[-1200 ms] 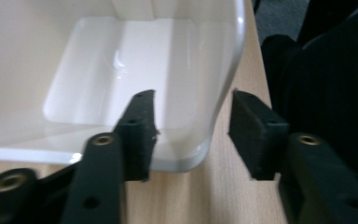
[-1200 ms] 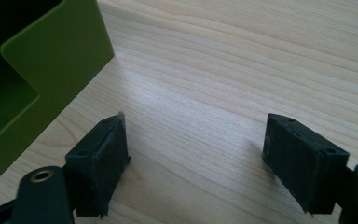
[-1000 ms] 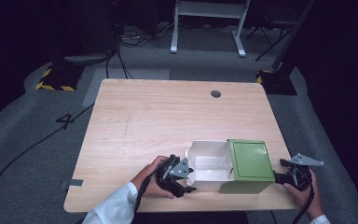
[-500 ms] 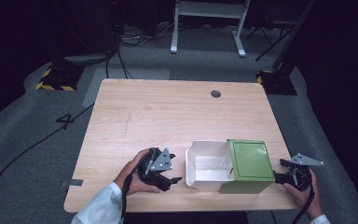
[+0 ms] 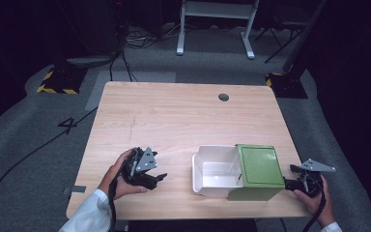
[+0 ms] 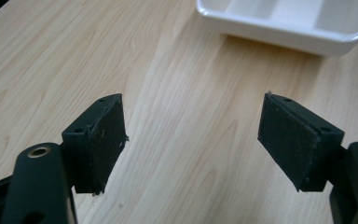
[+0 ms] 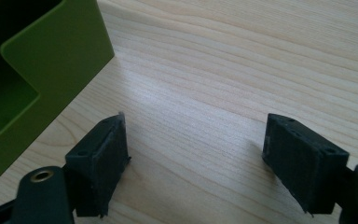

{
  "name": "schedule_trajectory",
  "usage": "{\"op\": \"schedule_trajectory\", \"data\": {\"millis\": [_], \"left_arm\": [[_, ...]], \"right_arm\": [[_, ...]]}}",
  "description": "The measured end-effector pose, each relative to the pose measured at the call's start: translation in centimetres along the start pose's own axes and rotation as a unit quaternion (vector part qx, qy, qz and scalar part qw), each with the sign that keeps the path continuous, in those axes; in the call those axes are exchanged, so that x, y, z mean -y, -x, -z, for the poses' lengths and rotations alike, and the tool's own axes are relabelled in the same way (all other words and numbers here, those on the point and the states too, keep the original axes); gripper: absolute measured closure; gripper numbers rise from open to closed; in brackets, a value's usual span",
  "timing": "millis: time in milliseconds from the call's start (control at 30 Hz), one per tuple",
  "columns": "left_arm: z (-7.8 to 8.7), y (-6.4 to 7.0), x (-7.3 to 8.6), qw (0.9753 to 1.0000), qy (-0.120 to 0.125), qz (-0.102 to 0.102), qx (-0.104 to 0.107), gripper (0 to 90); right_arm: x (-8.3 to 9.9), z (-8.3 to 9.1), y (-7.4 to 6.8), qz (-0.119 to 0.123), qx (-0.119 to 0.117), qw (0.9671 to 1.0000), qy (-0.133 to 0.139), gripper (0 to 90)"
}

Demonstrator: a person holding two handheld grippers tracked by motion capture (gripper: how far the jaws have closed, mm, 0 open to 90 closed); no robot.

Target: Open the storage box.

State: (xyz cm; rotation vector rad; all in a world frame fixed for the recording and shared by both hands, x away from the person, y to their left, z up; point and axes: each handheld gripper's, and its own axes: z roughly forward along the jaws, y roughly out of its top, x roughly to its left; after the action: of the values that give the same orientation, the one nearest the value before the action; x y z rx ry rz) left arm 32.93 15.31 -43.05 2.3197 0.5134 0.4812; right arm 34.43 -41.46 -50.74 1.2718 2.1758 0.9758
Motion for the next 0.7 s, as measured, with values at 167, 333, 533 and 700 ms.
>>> {"op": "schedule_trajectory", "data": {"millis": [167,333,533,700], "left_arm": [[0.5,-0.9,1.4,0.9996,-0.012,0.015,-0.020,23.4],[0.8,-1.7,3.0,0.9983,-0.026,0.036,-0.039,23.4],[0.8,-2.5,4.8,0.9962,-0.045,0.056,-0.050,23.3],[0.9,-3.1,6.3,0.9936,-0.061,0.074,-0.060,22.5]], "right_arm": [[0.0,0.0,0.0,0.000,0.000,1.0000,0.000,22.2],[0.0,0.0,0.0,0.000,0.000,1.0000,0.000,22.2],[0.0,0.0,0.0,0.000,0.000,1.0000,0.000,22.3],[0.0,0.0,0.0,0.000,0.000,1.0000,0.000,22.3]]}}
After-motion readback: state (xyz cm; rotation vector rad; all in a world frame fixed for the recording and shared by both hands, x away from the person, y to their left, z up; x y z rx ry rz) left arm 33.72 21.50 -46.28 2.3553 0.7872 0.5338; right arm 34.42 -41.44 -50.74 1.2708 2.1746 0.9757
